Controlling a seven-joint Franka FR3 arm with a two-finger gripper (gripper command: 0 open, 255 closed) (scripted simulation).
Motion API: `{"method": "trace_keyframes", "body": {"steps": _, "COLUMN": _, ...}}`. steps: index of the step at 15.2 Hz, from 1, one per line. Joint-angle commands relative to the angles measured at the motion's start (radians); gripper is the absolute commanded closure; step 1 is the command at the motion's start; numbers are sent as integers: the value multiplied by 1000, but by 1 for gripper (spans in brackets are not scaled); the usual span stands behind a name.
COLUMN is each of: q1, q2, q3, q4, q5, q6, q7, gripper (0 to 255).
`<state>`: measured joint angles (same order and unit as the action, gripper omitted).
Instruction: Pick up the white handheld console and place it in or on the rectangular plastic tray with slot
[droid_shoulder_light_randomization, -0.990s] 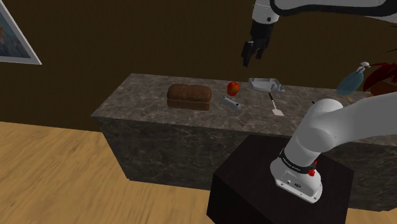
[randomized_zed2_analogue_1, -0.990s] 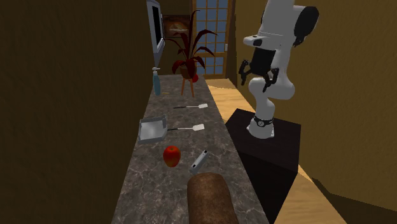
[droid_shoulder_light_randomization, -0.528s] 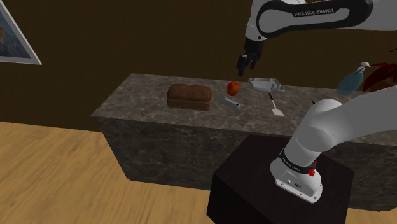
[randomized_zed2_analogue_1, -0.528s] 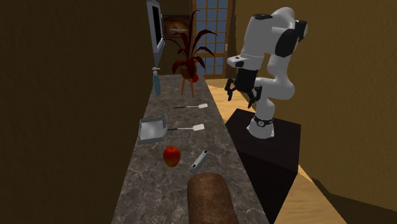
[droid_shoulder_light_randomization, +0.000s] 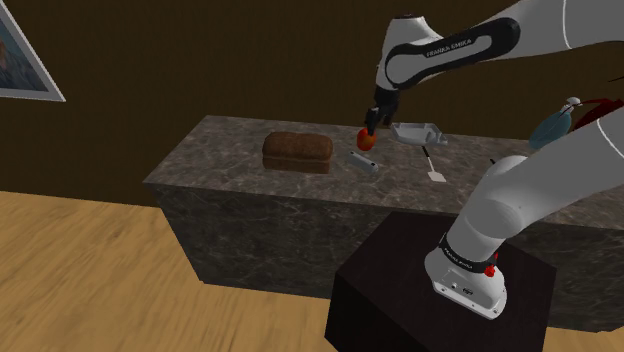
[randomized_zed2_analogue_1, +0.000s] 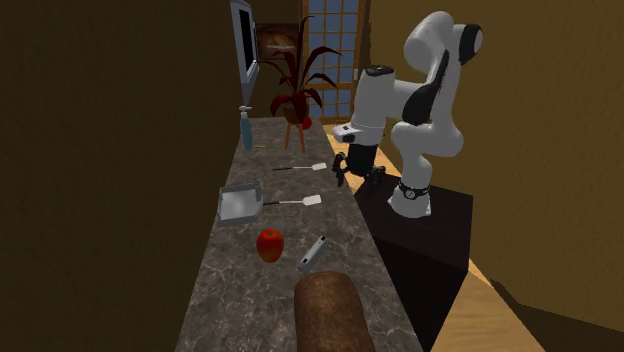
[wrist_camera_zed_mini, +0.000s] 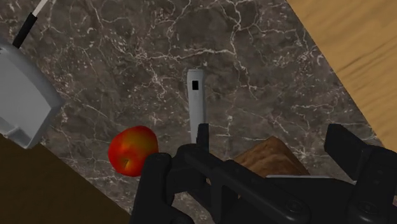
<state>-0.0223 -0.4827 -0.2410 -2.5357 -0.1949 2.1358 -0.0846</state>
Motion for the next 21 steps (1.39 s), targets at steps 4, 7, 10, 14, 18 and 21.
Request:
{"method": "trace_keyframes", "body": {"steps": 4, "q1": 1, "q2": 170, "q3": -73, "q4": -4, "q5": 17, "q6": 173, "q7": -75, "gripper": 0}}
{"method": "trace_keyframes", "body": {"steps": 7, "q1": 9, "q2": 288, "q3": -112, "q4": 15, "q5": 55, "q6": 268, "q7": -132, "gripper": 0}}
{"method": "trace_keyframes", "body": {"steps": 10, "q1": 16, "q2": 415, "q3": -143, "q4": 46, "q5": 120, "q6": 354, "q7": -206, "gripper": 0}}
{"method": "trace_keyframes", "body": {"steps": 14, "q1": 7, "q2": 592, "q3": -152, "q4": 109, "q5": 252, "q6": 447, "q7": -333, "gripper": 0}}
{"method": "trace_keyframes", "body": {"steps": 18, "q1": -17, "q2": 689, "q3": -129, "q4": 141, "q5": 330, "q6": 499, "q7": -400, "gripper": 0}}
{"method": "trace_keyframes", "body": {"steps": 21, "q1": -28, "q2": 730, "q3": -113, "q4": 145, "q5": 363, "q6": 534, "q7": -423, "gripper": 0}}
